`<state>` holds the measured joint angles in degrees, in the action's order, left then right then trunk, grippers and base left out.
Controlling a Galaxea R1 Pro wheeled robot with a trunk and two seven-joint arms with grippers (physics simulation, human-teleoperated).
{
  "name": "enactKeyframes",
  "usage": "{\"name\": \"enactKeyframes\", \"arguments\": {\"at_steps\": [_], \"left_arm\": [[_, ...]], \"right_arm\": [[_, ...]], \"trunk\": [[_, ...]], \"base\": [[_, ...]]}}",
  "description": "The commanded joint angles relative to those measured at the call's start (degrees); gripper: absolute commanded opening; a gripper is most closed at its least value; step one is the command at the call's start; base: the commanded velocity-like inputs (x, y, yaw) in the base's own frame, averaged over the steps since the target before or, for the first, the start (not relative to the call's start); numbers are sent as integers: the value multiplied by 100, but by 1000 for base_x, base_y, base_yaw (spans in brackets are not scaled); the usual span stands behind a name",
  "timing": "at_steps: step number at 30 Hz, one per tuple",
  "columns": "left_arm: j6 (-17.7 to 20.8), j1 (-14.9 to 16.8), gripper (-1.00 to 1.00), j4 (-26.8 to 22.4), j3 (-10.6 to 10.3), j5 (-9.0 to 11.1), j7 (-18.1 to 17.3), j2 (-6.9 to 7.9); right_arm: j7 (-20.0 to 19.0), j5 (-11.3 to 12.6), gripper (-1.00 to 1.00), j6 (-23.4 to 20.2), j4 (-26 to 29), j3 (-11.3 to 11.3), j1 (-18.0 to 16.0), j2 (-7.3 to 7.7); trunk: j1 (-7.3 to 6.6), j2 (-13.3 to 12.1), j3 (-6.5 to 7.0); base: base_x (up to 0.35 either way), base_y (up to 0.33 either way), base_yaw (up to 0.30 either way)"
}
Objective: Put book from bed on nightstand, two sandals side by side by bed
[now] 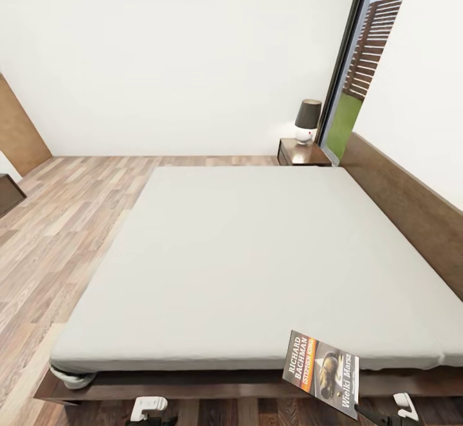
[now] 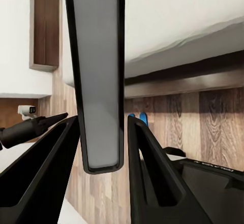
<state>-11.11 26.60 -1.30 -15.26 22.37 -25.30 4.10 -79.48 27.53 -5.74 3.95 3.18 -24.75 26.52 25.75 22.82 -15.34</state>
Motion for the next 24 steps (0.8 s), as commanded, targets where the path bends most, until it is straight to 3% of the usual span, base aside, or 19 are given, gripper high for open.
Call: {"name": "enactKeyframes", "arguments": {"at_steps": [1,24], "left_arm": [[-22,4,100,7,-48,48,-19,-11],[-22,3,100,7,-47,48,-19,-32]], "right_arm": [[-15,42,-100,-59,0,34,-4,2],[-15,42,-100,-59,0,34,-4,2]], "trunk": [[3,10,0],[3,10,215]], "base": [[0,0,0],[0,0,0]]}}
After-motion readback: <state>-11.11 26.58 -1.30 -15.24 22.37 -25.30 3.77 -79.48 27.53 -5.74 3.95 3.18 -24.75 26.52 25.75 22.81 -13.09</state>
